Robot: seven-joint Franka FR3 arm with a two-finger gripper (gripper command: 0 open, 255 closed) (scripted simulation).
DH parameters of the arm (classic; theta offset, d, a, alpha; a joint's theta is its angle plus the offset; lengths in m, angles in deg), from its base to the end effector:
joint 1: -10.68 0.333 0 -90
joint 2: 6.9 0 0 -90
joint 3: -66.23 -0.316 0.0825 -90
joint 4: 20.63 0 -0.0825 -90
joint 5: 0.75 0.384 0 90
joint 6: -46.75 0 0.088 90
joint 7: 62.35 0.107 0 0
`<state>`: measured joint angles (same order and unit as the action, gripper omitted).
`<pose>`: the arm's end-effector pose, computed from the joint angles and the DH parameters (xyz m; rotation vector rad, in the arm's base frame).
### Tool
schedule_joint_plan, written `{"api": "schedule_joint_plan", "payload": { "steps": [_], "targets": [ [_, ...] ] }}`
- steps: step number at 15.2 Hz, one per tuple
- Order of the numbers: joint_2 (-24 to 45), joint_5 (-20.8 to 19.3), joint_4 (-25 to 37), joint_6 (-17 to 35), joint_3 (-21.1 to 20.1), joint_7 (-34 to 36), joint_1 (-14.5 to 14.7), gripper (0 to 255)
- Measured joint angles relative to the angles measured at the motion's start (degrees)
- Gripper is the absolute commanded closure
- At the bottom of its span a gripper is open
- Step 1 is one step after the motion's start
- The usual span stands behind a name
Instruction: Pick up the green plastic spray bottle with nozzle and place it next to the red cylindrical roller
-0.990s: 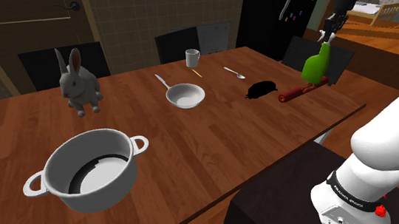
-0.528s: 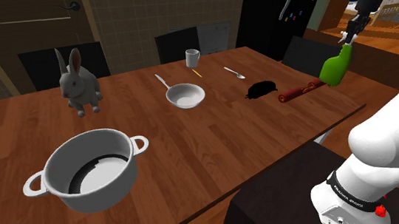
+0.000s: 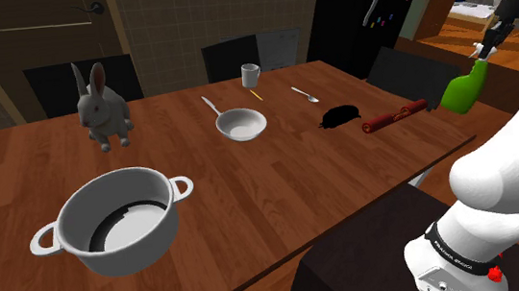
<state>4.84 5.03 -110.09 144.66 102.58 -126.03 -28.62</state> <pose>0.1913 -0.5822 0.5419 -3.1144 0.3357 0.0405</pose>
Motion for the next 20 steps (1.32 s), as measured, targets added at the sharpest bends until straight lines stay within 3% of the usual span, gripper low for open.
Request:
{"api": "schedule_joint_plan", "payload": {
  "steps": [20],
  "targets": [
    [2.1, 1.6, -12.6, 14.2, -0.3, -1.9, -0.4, 255]
  ]
}}
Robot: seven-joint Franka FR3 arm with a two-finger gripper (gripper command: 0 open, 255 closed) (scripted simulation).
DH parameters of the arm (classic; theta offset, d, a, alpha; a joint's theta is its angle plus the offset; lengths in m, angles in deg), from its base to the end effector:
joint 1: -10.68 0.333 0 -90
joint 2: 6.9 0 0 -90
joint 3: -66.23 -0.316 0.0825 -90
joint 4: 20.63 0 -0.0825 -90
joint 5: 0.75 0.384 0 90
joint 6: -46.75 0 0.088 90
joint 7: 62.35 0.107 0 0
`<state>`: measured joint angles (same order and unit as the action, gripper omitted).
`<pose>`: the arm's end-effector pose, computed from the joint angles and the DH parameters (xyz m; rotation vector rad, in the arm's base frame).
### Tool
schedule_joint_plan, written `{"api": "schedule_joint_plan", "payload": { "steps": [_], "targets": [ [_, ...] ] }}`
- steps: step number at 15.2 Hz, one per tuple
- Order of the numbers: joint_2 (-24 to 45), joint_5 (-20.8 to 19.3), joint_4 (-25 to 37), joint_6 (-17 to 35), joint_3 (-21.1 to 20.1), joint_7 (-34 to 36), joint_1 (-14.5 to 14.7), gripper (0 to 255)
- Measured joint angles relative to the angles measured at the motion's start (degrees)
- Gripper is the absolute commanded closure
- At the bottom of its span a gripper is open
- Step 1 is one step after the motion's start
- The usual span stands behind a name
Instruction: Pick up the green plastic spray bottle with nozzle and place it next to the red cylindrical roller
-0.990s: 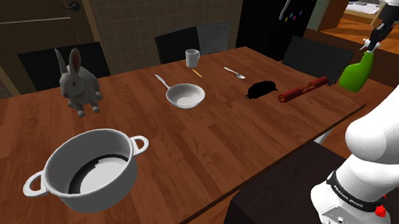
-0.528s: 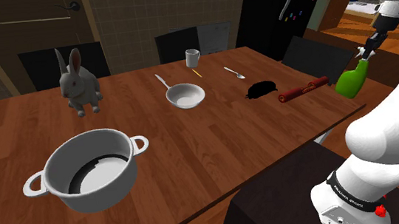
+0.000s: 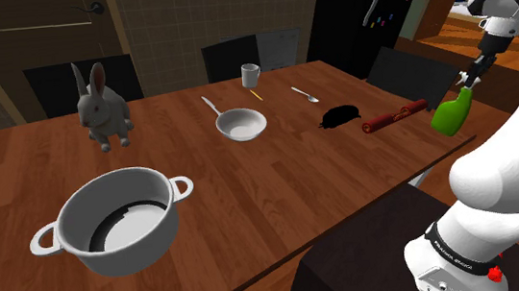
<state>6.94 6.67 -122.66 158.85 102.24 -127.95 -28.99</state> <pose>0.1831 -0.5865 0.4401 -3.1145 0.3334 0.0410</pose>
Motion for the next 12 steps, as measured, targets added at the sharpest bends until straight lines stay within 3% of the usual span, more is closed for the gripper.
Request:
{"api": "schedule_joint_plan", "payload": {
  "steps": [6, 7, 12],
  "targets": [
    [0.3, 0.2, -0.4, 0.7, -0.1, -0.1, 0.0, 255],
    [0.3, 0.2, -0.4, 0.7, -0.1, -0.1, 0.0, 0],
    [0.3, 0.2, -0.4, 0.7, -0.1, -0.1, 0.0, 0]
  ]
}}
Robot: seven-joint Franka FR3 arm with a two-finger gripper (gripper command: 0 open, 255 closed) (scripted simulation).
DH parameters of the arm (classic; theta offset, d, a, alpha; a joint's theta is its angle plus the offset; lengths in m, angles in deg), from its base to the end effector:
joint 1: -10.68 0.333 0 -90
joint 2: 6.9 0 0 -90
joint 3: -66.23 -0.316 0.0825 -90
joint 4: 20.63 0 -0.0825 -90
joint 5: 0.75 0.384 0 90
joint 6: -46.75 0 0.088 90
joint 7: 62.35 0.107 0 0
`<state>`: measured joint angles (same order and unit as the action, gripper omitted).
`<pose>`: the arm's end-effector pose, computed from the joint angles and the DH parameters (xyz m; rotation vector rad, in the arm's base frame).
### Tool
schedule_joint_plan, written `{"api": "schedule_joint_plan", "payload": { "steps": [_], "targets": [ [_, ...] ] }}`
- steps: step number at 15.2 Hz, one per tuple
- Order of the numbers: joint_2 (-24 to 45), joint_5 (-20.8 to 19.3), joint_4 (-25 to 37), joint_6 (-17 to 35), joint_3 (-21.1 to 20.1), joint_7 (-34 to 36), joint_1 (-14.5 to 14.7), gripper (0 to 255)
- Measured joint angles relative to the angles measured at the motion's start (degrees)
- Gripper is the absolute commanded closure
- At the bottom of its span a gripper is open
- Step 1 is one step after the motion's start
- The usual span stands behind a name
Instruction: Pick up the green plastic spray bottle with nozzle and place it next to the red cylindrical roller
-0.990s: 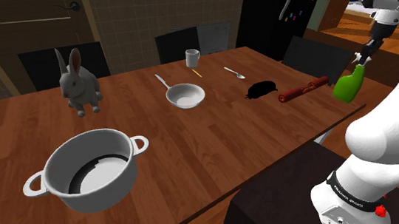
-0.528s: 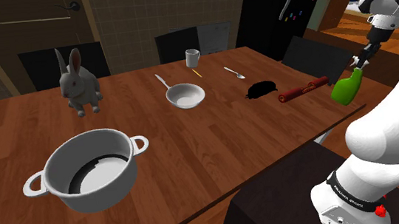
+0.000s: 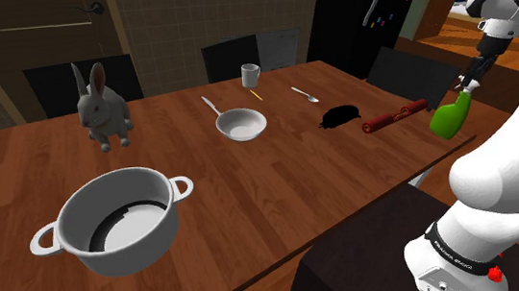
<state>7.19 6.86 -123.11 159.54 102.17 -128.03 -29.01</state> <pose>0.1836 -0.5866 0.4351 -3.1151 0.3334 0.0404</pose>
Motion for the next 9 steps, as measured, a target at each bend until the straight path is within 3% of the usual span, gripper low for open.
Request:
{"api": "schedule_joint_plan", "payload": {
  "steps": [9],
  "targets": [
    [-1.4, -1.1, 5.7, -6.7, 0.4, 0.8, 0.1, 0]
  ]
}}
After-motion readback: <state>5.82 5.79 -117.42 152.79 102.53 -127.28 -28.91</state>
